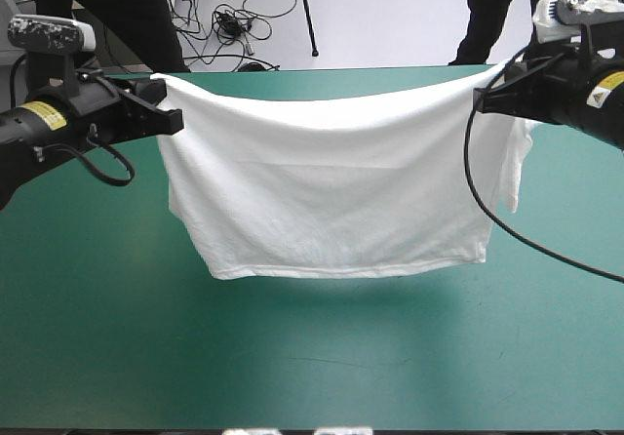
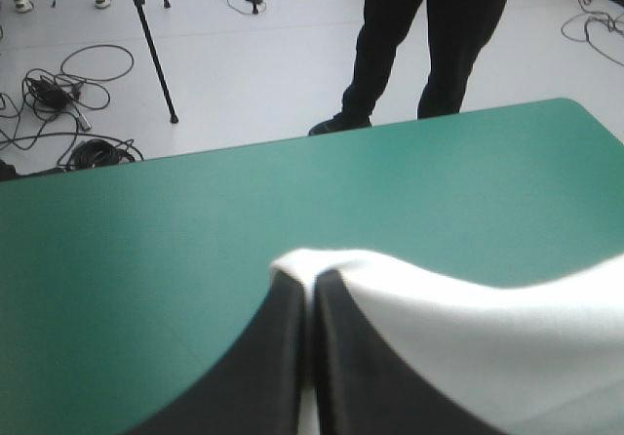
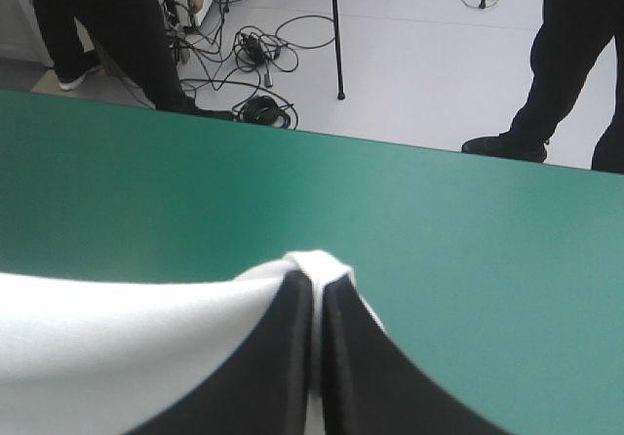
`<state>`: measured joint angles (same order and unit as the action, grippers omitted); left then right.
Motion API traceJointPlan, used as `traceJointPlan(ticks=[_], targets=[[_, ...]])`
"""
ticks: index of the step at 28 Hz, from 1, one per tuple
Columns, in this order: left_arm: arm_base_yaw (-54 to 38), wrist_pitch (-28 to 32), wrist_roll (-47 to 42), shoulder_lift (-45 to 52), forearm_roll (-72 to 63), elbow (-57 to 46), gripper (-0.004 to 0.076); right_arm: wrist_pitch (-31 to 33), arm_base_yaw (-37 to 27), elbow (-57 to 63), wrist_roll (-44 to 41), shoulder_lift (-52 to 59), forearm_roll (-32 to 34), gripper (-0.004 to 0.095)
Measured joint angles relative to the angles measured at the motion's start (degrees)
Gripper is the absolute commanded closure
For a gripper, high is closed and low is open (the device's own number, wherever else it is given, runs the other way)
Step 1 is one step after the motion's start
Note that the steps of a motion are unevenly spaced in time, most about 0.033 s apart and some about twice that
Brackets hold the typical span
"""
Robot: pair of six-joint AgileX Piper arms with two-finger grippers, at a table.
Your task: Fold the cloth
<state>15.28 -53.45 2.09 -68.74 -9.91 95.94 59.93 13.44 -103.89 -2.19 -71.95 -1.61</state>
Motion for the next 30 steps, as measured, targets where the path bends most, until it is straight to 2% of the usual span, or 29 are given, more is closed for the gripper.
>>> traceJointPlan(ticks=[5, 8, 14, 17, 22, 23, 24, 28, 30], targets=[[0.00, 9.59, 0.00, -6.41, 0.00, 0.00, 0.0733, -7.41, 0.00, -0.07, -0.74, -6.65, 1.31, 0.0925], [0.00, 14.58, -0.07, -11.48, 0.00, 1.29, 0.0733, -9.55, -0.18, -3.14, -0.83, -13.41, 2.49, 0.0925], [0.00, 15.58, -0.13, -23.15, 0.05, 14.65, 0.0733, -7.46, -2.65, -20.48, -1.09, -27.19, 2.67, 0.0925], [0.00, 13.65, 0.09, -27.88, 0.05, 21.61, 0.0733, -7.17, -2.97, -25.07, -1.03, -30.46, 2.67, 0.0925], [0.00, 6.89, 0.49, -32.17, 1.38, 26.01, 0.0733, -6.75, -3.15, -22.33, -0.54, -31.27, 2.42, 0.0925], [0.00, 4.37, 0.49, -32.87, 1.77, 26.08, 0.0733, -6.68, -3.20, -20.78, -0.41, -31.32, 2.48, 0.0925], [0.00, -1.14, 0.71, -34.96, 2.56, 25.95, 0.0733, -6.54, -3.32, -17.48, -0.33, -31.51, 2.78, 0.0925], [0.00, -6.45, 0.91, -37.82, 2.90, 22.15, 0.0733, -6.25, -3.32, -9.15, -0.21, -31.97, 2.87, 0.0925], [0.00, -9.56, 1.90, -38.35, 2.08, 17.15, 0.0733, -4.53, -3.32, -3.80, -0.21, -32.15, 2.87, 0.0925]])
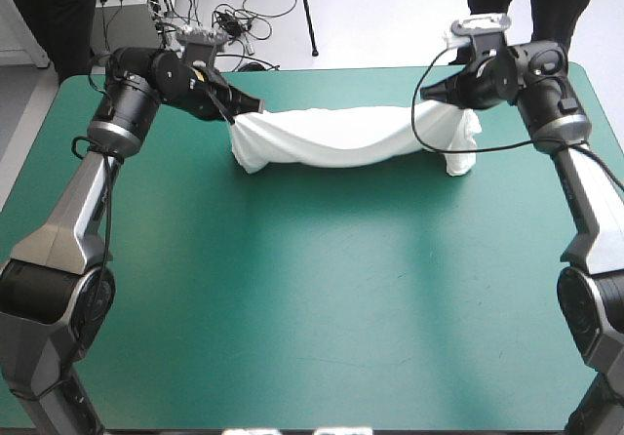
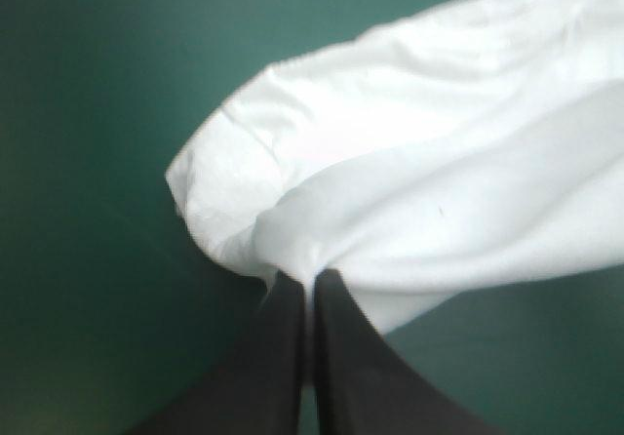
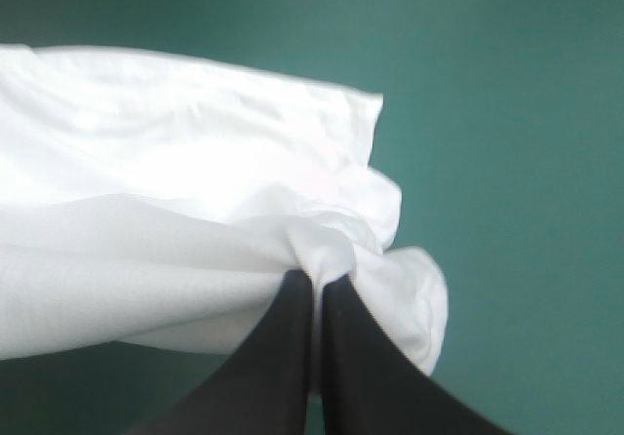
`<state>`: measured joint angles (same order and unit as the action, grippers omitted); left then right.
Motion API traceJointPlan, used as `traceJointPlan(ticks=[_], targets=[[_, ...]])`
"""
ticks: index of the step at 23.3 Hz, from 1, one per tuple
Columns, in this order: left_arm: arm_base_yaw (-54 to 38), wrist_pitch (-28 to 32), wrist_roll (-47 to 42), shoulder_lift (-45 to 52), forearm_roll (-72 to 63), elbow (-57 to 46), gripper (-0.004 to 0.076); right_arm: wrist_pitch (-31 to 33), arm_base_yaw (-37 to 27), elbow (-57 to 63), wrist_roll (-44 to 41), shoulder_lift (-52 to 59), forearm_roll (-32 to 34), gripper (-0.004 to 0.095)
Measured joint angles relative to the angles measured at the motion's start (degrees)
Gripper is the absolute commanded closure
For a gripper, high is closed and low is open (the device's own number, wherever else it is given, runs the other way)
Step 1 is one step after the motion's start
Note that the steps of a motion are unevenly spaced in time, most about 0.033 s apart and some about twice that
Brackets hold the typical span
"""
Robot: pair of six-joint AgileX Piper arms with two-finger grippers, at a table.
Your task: Fold the cloth
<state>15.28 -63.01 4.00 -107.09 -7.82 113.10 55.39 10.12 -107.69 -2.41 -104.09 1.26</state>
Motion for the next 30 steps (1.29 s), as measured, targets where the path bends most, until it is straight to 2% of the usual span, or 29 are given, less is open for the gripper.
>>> traceJointPlan(ticks=[4, 9, 12, 19, 24, 27, 30], targets=[[0.00, -3.83, 0.55, 0.80, -1.19, -8.67, 0.0733, 4.84, 0.00, 7.40, 1.84, -0.05, -1.58, 0.0925], [1.60, -3.69, 0.68, 8.27, -0.32, -28.16, 0.0733, 13.02, 0.00, 18.29, 5.03, 2.30, -6.81, 0.0925], [2.81, -3.24, 0.68, 11.93, 0.10, -35.26, 0.0733, 13.88, 0.00, 23.28, 5.25, 4.90, -7.50, 0.0925], [3.90, -1.13, 0.44, 24.35, -0.82, -52.29, 0.0733, 13.78, 0.15, 45.68, 7.33, 17.48, -11.58, 0.0925], [3.96, -0.44, 0.44, 27.72, -2.51, -57.65, 0.0731, 12.59, 0.15, 53.41, 7.53, 21.53, -12.02, 0.0913], [3.96, 0.28, 0.44, 27.72, -2.97, -58.53, 0.0702, 12.31, 0.15, 54.06, 8.21, 21.82, -12.02, 0.0818], [3.96, 0.84, 0.49, 27.72, -3.32, -58.72, 0.0591, 12.17, 0.15, 54.06, 8.94, 21.88, -12.06, 0.0657]])
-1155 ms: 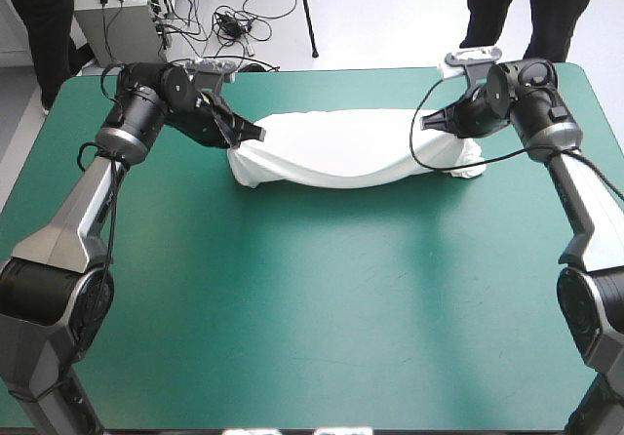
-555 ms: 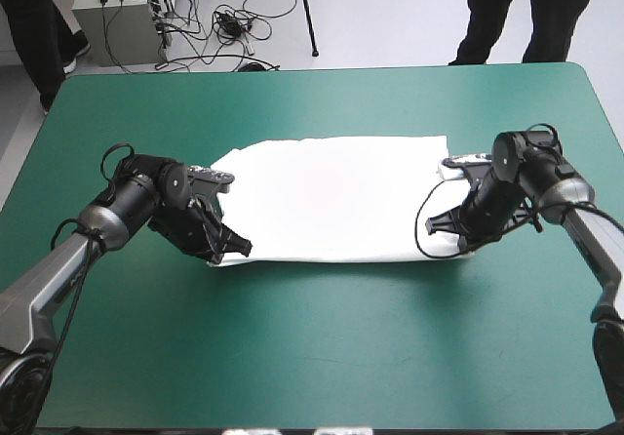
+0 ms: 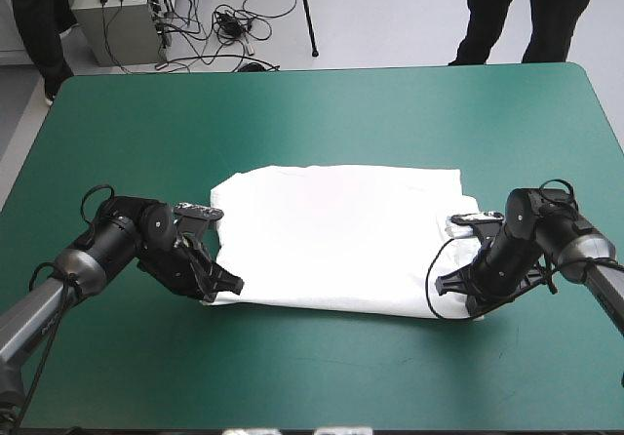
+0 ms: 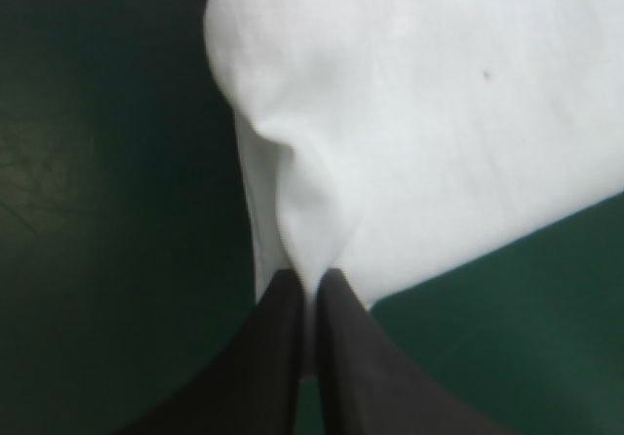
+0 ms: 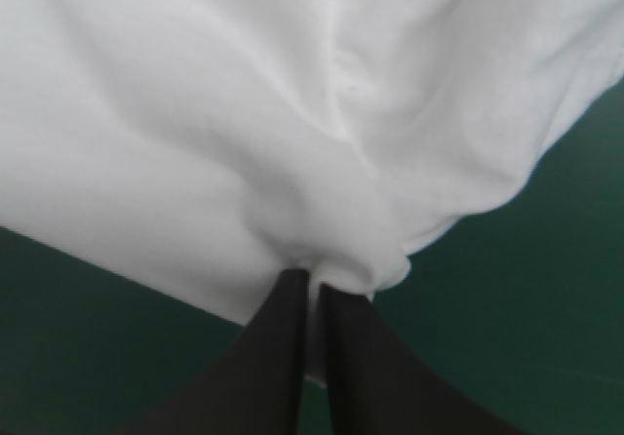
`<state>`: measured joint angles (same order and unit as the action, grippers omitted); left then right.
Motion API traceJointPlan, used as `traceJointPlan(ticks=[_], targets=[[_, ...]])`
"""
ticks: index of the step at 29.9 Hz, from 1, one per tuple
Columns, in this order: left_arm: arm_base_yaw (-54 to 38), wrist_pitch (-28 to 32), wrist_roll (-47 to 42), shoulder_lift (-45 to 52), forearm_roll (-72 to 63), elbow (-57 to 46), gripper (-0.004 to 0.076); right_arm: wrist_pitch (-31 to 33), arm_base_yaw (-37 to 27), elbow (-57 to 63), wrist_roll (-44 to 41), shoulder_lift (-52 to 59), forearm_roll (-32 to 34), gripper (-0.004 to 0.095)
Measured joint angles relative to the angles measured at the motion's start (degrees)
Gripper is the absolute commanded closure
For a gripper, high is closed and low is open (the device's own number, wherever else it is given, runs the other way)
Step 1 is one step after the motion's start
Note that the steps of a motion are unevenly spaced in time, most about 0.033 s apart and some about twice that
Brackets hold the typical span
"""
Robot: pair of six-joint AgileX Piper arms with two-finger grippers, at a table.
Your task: Fold the cloth
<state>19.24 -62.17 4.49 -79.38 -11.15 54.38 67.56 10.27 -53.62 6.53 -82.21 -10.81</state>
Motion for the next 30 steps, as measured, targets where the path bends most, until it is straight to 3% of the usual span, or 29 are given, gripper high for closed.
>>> traceJointPlan(ticks=[4, 7, 12, 18, 23, 30], targets=[[0.00, -0.61, 0.29, 0.00, 0.07, -0.06, 0.0377, 0.96, 0.00, -0.96, 0.17, 0.00, 0.00, 0.0405], [0.00, -3.80, 0.36, 0.00, 1.16, 0.07, 0.0298, 1.56, 0.00, -3.23, 0.19, 0.32, 0.22, 0.0316], [0.00, -6.34, -1.31, 3.04, 1.69, 4.90, 0.0293, 2.02, 0.00, -9.73, -1.69, 3.59, 2.66, 0.0323], [0.00, -2.67, -6.51, 5.60, 11.91, 19.93, 0.0293, 3.01, 0.07, -19.71, -6.53, 8.81, 11.47, 0.0323], [0.00, -2.02, -7.60, 2.85, 16.09, 26.45, 0.0293, 3.43, 0.07, -24.60, -8.02, 11.17, 13.31, 0.0323], [-1.69, 1.99, -8.54, -6.28, 16.74, 27.58, 0.0293, 4.01, 0.07, -25.05, -8.50, 11.70, 13.12, 0.0323]])
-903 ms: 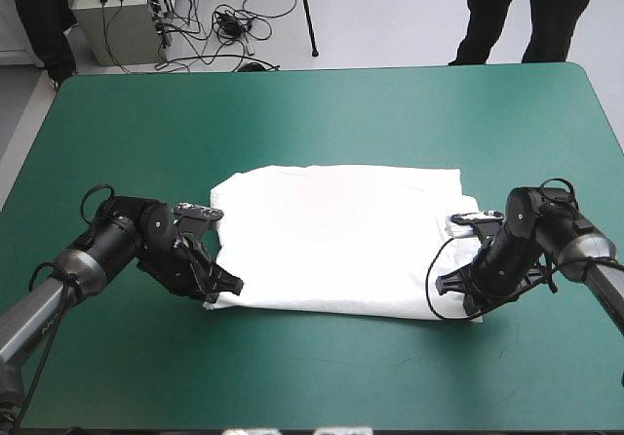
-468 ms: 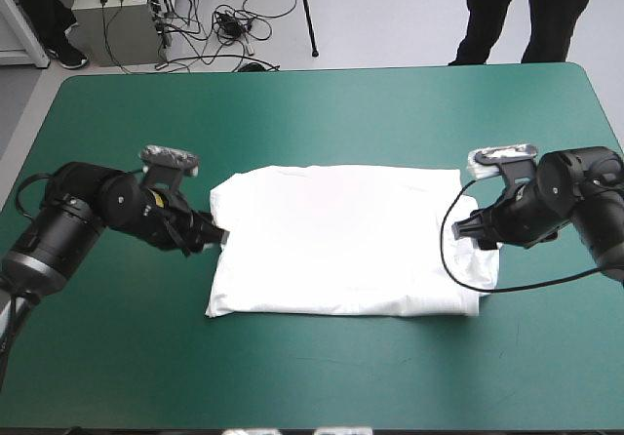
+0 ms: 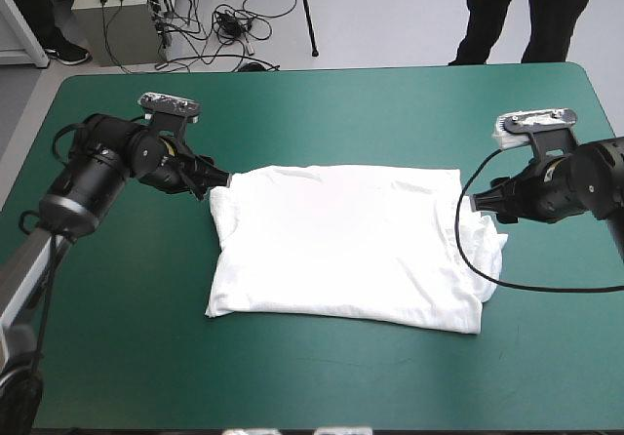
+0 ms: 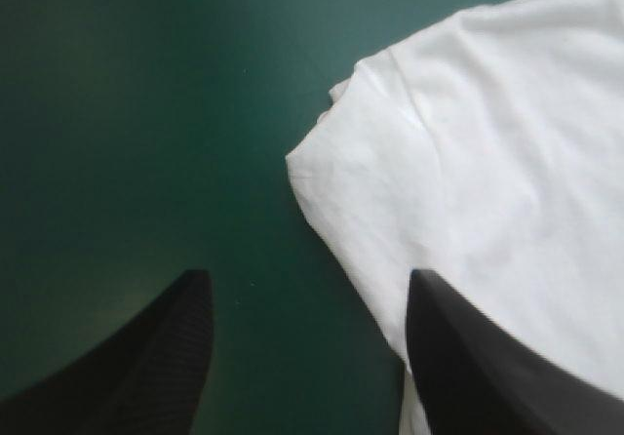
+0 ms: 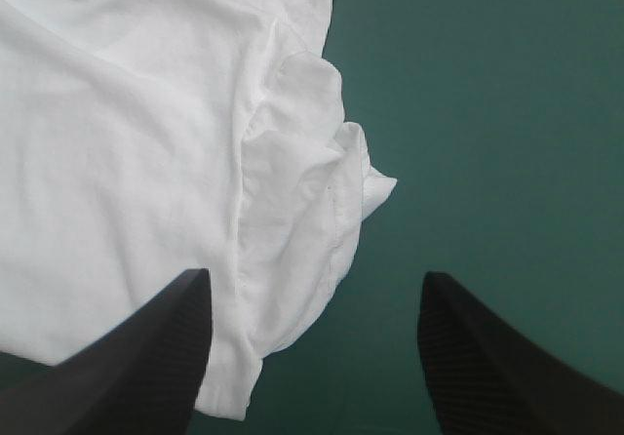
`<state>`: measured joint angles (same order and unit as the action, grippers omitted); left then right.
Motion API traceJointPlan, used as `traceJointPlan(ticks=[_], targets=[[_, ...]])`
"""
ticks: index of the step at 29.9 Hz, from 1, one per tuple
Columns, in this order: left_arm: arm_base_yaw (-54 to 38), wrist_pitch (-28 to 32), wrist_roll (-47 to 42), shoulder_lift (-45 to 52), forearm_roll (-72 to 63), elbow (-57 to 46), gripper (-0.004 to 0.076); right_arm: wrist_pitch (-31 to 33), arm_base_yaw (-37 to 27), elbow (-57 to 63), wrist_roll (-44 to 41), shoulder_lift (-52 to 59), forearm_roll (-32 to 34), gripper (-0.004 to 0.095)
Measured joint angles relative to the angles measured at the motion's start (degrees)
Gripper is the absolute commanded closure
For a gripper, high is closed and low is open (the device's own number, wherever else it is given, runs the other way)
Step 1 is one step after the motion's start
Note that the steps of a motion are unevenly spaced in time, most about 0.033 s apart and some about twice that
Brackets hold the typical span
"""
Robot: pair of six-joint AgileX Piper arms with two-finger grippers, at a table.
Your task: Fold the cloth
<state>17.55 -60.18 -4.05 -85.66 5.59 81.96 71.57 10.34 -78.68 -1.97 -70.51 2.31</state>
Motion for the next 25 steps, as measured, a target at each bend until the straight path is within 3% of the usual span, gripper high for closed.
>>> traceJointPlan(ticks=[19, 22, 25], targets=[[-3.42, 5.93, -0.13, -21.81, -3.26, 0.24, 0.0295, 0.00, 0.00, 0.00, 0.00, 0.00, -0.44, 0.0327], [-3.42, 6.26, -0.13, -23.57, -3.39, 0.66, 0.0366, 0.00, 0.00, 0.00, 0.00, 0.00, -0.78, 0.0327], [-3.42, 6.65, -0.13, -23.94, -3.76, 0.93, 0.0533, 0.00, 0.00, 0.00, 0.05, 0.00, -1.61, 0.0327]])
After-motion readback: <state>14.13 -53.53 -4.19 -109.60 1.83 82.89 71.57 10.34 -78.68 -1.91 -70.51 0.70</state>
